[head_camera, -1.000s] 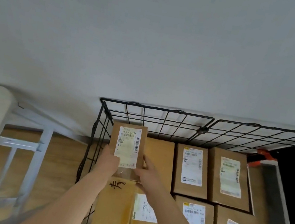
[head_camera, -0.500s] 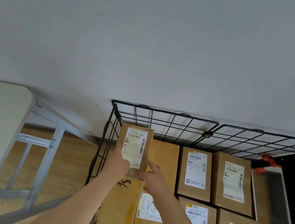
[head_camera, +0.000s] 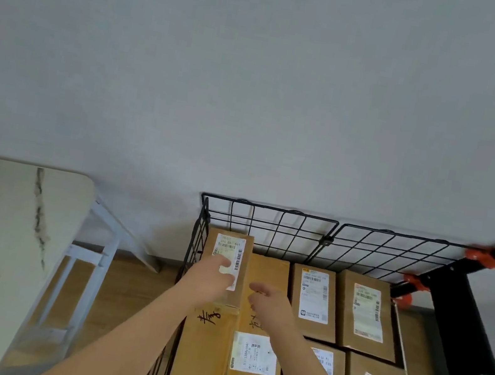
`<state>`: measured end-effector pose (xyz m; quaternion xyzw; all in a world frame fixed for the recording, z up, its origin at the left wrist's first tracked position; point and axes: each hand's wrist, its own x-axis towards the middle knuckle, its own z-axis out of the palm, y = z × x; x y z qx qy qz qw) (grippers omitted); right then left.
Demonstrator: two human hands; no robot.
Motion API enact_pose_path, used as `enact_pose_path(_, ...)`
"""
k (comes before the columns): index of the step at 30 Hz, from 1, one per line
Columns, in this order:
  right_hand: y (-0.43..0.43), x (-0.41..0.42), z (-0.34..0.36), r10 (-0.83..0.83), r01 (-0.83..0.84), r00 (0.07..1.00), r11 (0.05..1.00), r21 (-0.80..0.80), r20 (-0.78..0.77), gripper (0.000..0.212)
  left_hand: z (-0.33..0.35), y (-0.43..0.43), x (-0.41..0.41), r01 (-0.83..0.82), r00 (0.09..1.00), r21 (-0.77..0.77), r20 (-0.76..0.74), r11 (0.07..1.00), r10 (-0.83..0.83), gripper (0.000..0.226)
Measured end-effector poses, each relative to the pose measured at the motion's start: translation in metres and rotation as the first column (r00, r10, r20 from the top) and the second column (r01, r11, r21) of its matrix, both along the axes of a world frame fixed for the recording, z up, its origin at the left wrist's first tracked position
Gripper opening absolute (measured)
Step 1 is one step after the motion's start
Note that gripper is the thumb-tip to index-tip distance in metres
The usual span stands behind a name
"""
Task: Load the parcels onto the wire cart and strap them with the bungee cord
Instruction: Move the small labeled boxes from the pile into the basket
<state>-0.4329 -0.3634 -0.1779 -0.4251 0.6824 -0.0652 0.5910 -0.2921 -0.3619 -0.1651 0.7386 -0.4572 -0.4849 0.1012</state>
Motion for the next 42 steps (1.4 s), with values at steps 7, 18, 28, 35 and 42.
enact_pose_path(7,0.036,0.014,0.062,0.033,-0.072,0.989,0.957,-0.281,-0.141,0.035,0.059,0.027,0.019,0.191,0.980,-0.225,0.093,0.956,-0.174,0.041)
enact_pose_path(18,0.117,0.081,0.139,0.019,-0.092,0.988,0.862,-0.498,-0.151,0.024,0.144,0.120,0.099,0.271,0.958,-0.465,0.215,0.843,-0.190,0.035)
enact_pose_path(28,0.195,0.185,0.152,0.137,-0.172,0.985,0.813,-0.556,-0.104,0.018,0.171,0.229,0.227,0.225,0.940,-0.474,0.335,0.851,-0.063,0.036)
enact_pose_path(35,0.241,0.265,0.157,0.241,-0.222,0.970,0.789,-0.572,-0.043,0.020,0.171,0.300,0.302,0.074,0.952,-0.492,0.295,0.868,0.086,0.036)
enact_pose_path(42,0.273,0.330,0.162,0.351,-0.259,0.935,0.769,-0.584,0.048,0.023,0.175,0.354,0.357,-0.088,0.933,-0.588,0.235,0.804,0.273,0.034)
